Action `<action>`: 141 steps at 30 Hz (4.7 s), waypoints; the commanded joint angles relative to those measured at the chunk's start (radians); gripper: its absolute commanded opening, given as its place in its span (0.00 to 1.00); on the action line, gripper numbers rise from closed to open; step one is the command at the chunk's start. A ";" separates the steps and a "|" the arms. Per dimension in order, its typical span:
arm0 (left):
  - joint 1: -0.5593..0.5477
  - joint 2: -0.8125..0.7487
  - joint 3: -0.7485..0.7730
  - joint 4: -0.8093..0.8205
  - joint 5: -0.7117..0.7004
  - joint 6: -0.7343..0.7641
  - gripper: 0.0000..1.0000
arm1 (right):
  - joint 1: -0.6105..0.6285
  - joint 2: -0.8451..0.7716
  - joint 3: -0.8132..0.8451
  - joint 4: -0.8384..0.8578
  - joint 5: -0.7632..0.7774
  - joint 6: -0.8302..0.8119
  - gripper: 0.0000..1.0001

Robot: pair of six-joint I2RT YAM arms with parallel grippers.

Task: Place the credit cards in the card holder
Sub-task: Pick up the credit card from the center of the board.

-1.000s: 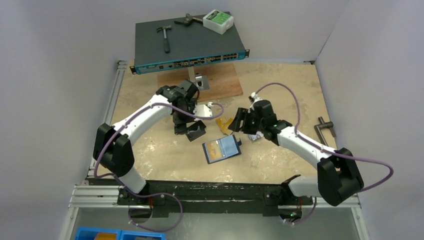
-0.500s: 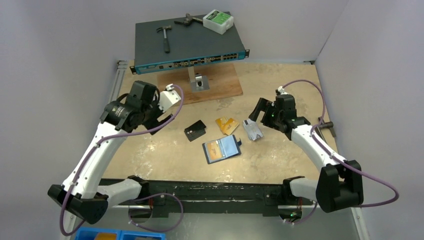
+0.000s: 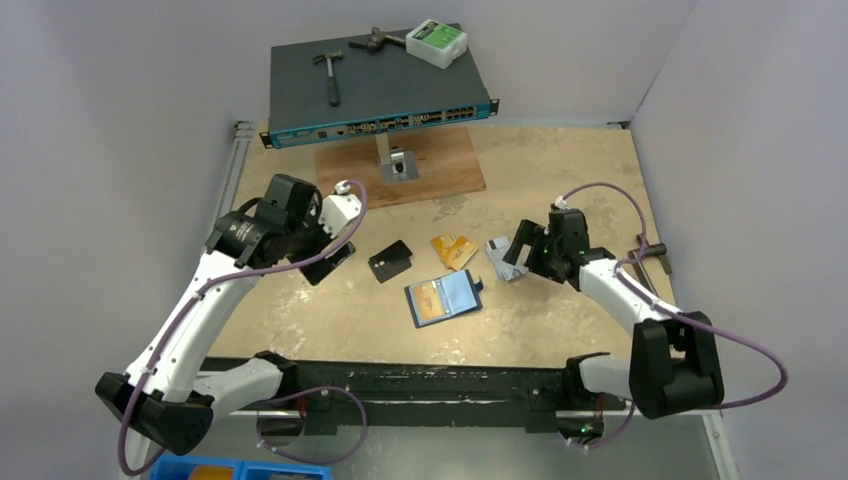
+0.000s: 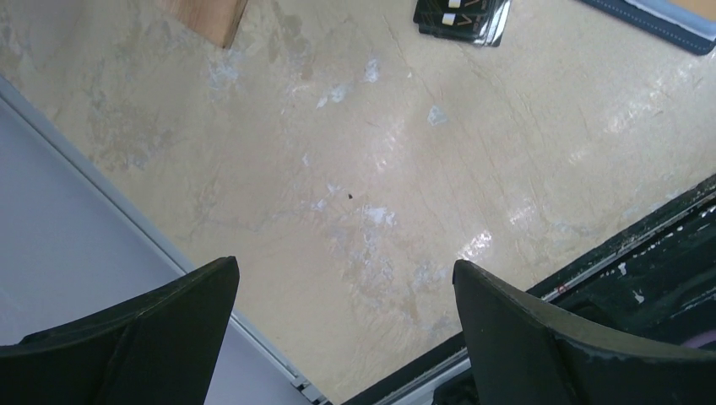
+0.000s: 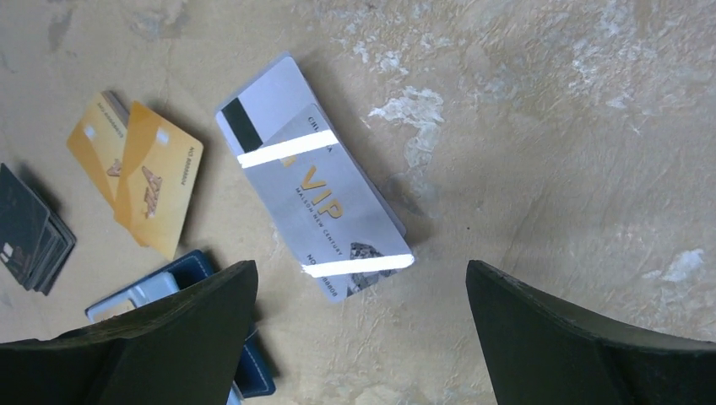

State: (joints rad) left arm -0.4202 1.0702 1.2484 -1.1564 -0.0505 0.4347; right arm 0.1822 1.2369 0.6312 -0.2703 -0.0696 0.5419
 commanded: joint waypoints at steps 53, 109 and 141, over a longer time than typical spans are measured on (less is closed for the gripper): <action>-0.047 0.045 -0.108 0.235 0.157 0.010 0.90 | 0.000 -0.039 -0.128 0.023 -0.004 0.274 0.32; 0.064 0.117 -0.013 0.577 1.176 -0.771 0.77 | 0.430 -0.244 -0.069 0.988 -0.526 0.370 0.00; 0.109 0.022 -0.079 0.641 1.084 -0.826 0.55 | 0.513 -0.219 -0.018 0.961 -0.345 0.336 0.00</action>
State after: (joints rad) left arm -0.3298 1.1156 1.1774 -0.5552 1.0412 -0.3763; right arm 0.6891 1.0691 0.5591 0.7151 -0.4610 0.9222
